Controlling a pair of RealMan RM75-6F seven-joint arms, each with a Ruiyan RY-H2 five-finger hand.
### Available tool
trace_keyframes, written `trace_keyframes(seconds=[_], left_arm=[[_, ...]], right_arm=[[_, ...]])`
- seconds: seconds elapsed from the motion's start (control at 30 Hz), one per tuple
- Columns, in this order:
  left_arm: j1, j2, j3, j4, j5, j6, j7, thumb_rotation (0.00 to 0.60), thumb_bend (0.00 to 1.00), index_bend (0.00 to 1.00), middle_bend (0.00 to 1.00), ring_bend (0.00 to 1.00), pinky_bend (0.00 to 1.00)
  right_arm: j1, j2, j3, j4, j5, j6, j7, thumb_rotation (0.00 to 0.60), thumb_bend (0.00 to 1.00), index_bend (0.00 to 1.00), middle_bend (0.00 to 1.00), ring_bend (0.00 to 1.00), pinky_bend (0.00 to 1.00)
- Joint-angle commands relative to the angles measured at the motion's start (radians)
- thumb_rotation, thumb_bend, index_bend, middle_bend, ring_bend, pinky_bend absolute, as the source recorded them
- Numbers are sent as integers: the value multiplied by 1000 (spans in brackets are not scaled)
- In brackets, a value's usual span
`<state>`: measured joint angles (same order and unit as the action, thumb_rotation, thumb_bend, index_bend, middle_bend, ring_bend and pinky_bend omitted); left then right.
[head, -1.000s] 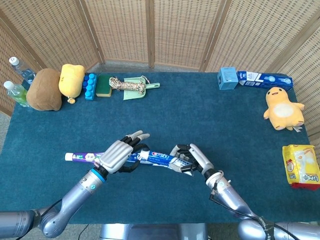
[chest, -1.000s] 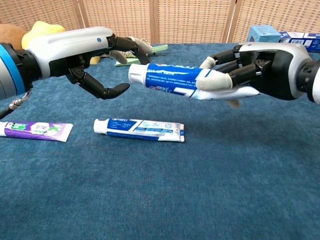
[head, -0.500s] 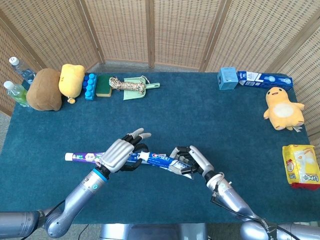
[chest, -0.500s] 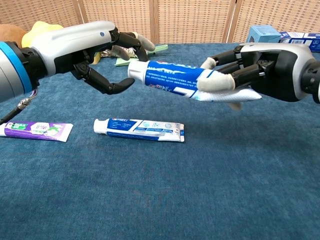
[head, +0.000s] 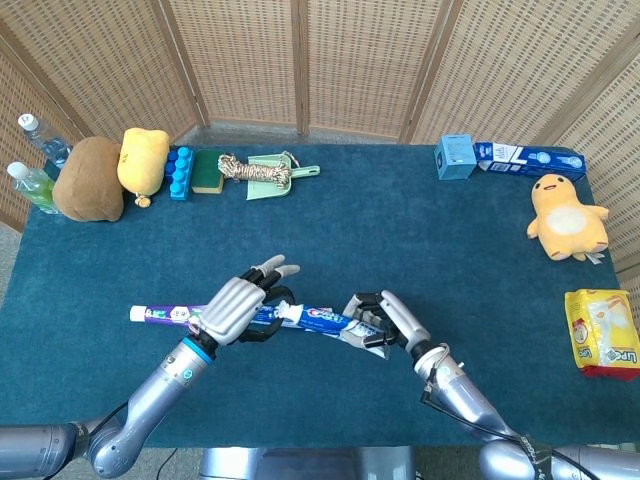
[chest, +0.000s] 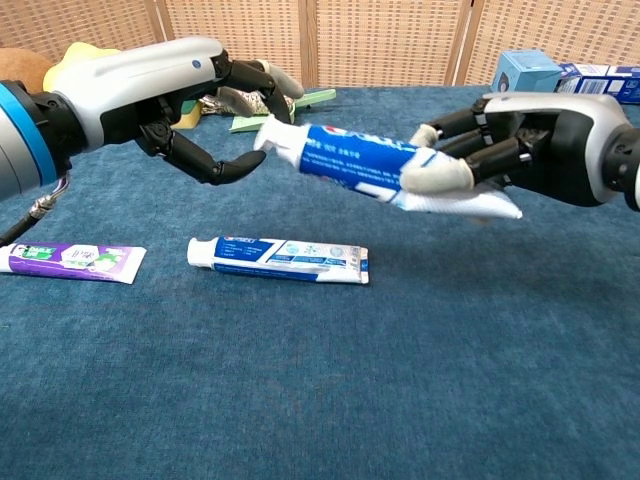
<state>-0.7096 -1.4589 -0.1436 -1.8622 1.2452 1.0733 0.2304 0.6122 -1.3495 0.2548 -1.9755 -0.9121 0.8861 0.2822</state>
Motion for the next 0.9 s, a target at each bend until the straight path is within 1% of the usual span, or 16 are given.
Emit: trace_keyframes(seconds=[0.03, 0.23, 0.57, 0.77, 0.9], left_arm=[[1, 1, -1, 0, -1, 0, 1, 600, 446, 564, 162, 27, 160], [3, 6, -1, -6, -4, -1, 4, 600, 446, 585, 167, 29, 161], [3, 4, -1, -10, -10, -9, 4, 600, 445, 572, 163, 28, 161], [13, 19, -6, -17, -8, 2, -9, 600, 444, 520, 156, 27, 161], [12, 22, -4, -17, -23, -15, -18, 600, 444, 487, 147, 24, 161]], right_arm=[[5, -3, -6, 3, 10, 10, -25, 600, 515, 916, 742, 722, 737], [11, -12, -17, 8, 24, 41, -88, 600, 515, 916, 745, 724, 737], [24, -33, -27, 2, 27, 71, -163, 600, 515, 916, 745, 724, 737], [17, -38, -22, 2, 26, 80, -161, 600, 516, 917, 745, 724, 736], [19, -53, -33, 0, 6, 87, -184, 600, 516, 917, 745, 724, 736]])
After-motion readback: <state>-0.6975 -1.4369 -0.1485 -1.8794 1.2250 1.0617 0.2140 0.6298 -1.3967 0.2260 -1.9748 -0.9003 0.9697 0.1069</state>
